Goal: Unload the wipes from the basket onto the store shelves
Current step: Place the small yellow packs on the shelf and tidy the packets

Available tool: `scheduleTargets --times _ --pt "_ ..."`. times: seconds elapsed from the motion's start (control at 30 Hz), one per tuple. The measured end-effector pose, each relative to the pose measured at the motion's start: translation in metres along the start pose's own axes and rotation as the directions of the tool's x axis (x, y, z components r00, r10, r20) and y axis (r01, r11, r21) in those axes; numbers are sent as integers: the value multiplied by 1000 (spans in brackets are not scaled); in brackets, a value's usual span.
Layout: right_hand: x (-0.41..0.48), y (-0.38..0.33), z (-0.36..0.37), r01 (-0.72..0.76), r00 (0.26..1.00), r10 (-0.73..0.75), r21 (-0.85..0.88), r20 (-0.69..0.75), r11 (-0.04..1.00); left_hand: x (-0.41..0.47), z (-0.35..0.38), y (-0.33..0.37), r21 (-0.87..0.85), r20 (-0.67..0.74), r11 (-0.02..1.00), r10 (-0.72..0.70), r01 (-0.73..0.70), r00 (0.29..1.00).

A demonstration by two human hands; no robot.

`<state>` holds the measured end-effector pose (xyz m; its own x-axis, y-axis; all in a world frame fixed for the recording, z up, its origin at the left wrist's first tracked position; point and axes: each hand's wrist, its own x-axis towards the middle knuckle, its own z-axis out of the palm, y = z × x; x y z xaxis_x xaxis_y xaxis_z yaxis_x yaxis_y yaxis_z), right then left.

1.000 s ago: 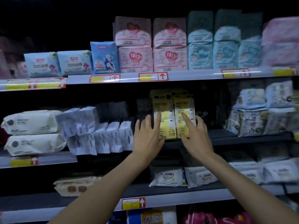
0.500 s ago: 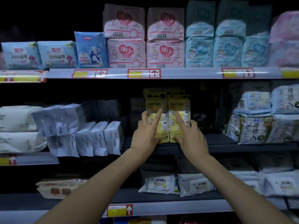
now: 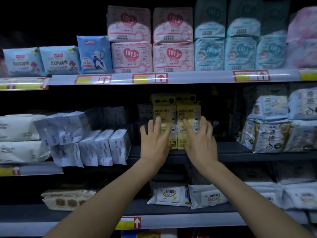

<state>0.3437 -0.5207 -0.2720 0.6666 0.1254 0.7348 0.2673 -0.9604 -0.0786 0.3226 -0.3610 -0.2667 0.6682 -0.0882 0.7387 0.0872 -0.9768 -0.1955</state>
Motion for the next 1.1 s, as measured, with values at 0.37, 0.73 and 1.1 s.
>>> scheduleTargets --times 0.37,0.73,1.1 --pt "16 -1 0 162 987 -160 -104 30 981 15 3 -2 46 64 995 83 -86 994" --pt "9 -10 -28 165 974 -155 -46 162 985 21 -25 -17 -40 179 986 164 -159 970" --pt "-9 -73 -67 57 996 -67 140 63 989 -45 -64 -77 -285 0 934 226 -217 974"
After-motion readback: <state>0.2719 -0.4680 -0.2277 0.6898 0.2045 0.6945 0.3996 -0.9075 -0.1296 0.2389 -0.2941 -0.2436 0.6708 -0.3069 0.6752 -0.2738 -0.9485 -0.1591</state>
